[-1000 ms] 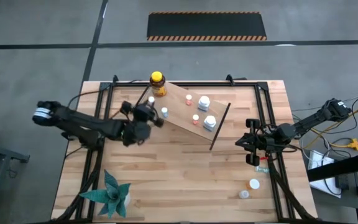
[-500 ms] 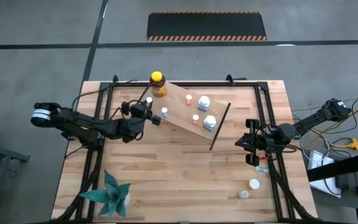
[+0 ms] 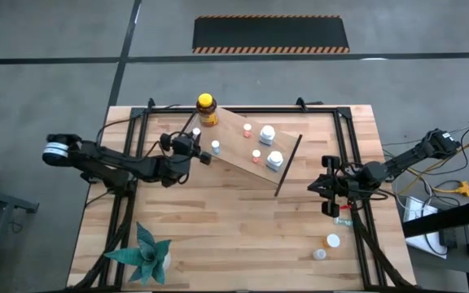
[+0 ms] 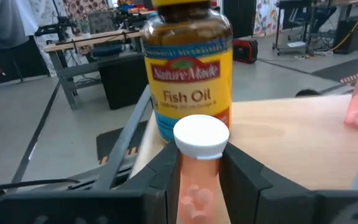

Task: Pick and place medicine bottles onto shelf by color
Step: Put the red pill bottle on the shelf, then put the orange pill bottle on the shelf

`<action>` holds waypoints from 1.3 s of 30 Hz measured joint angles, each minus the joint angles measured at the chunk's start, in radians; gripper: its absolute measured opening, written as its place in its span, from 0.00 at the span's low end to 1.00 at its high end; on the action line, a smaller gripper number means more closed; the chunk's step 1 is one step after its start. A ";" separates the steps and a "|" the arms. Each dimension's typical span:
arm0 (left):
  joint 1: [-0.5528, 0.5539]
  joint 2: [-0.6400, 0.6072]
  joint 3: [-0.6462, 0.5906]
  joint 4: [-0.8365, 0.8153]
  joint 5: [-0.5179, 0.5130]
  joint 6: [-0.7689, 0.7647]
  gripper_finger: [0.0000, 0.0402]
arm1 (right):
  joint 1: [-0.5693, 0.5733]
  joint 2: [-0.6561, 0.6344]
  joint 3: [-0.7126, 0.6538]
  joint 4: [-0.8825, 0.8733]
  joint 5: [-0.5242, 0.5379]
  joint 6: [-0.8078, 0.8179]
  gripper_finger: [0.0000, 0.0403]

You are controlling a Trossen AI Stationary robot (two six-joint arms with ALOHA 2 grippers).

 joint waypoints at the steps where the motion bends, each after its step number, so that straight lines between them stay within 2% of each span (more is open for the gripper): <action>1: 0.000 0.005 0.000 -0.006 0.001 0.000 0.18 | 0.000 0.000 0.000 0.000 0.000 0.000 0.02; 6: 0.000 0.038 0.002 0.008 -0.017 0.000 0.20 | 0.000 0.000 0.000 -0.001 0.000 0.000 0.02; 28: -0.004 0.014 0.017 0.018 -0.006 0.032 0.48 | 0.000 0.000 0.000 -0.003 -0.001 0.009 0.02; 39: -0.037 -0.062 0.059 0.018 -0.008 0.165 0.50 | 0.000 0.000 0.000 -0.007 -0.001 0.011 0.02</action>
